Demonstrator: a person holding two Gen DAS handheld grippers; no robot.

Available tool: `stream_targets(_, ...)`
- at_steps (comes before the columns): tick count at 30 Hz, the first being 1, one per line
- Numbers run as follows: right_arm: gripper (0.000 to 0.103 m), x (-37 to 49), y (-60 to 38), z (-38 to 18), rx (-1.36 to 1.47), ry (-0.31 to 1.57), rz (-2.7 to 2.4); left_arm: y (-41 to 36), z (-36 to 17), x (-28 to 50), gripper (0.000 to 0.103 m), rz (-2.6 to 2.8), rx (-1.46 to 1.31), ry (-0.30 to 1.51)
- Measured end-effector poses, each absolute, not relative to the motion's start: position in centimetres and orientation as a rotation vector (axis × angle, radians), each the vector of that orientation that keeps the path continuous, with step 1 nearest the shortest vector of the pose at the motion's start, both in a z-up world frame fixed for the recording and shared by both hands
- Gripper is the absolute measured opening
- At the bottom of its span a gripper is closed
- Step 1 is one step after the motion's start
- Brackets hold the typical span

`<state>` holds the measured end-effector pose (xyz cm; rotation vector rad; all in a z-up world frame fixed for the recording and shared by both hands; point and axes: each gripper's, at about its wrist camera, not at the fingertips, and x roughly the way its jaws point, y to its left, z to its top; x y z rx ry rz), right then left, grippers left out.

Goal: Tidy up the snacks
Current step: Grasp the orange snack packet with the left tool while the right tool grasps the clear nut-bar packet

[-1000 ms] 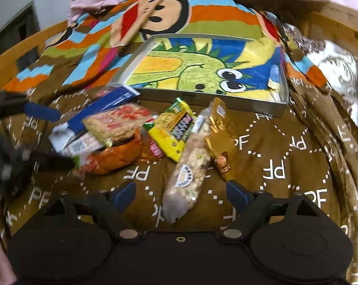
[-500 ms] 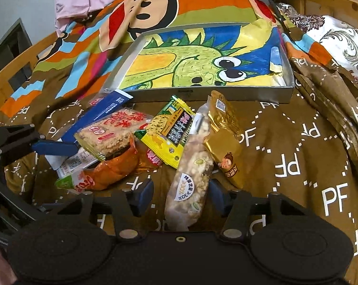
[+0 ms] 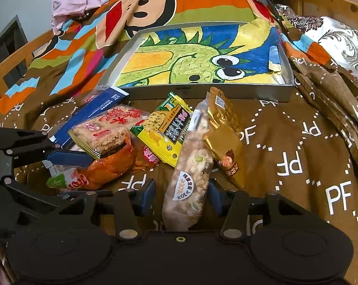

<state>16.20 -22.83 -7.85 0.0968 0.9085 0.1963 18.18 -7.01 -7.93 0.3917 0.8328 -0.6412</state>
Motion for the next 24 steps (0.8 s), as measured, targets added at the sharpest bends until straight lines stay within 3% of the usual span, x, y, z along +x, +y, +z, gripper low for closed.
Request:
stream_targets(4, 0.041, 16.3, -23.2, -8.0, 0.118, 0.911, 0.182, -7.3, -8.5, 18.1, 0.054, -0.623, 0.41, 0.822)
stream_targets(6, 0.04, 16.3, -23.2, -8.1, 0.118, 0.912, 0.174, -7.4, -8.7, 18.2, 0.043, -0.602, 0.418, 0.821)
stream_targets(7, 0.039, 16.3, -23.1, -8.0, 0.119, 0.912, 0.171, -7.5, -8.7, 18.3, 0.042, -0.586, 0.423, 0.826)
stream_targets(24, 0.038, 14.3, -22.2, -7.1, 0.043, 0.936, 0.127, -8.5, -8.2, 16.3, 0.041, -0.533, 0.437, 0.852)
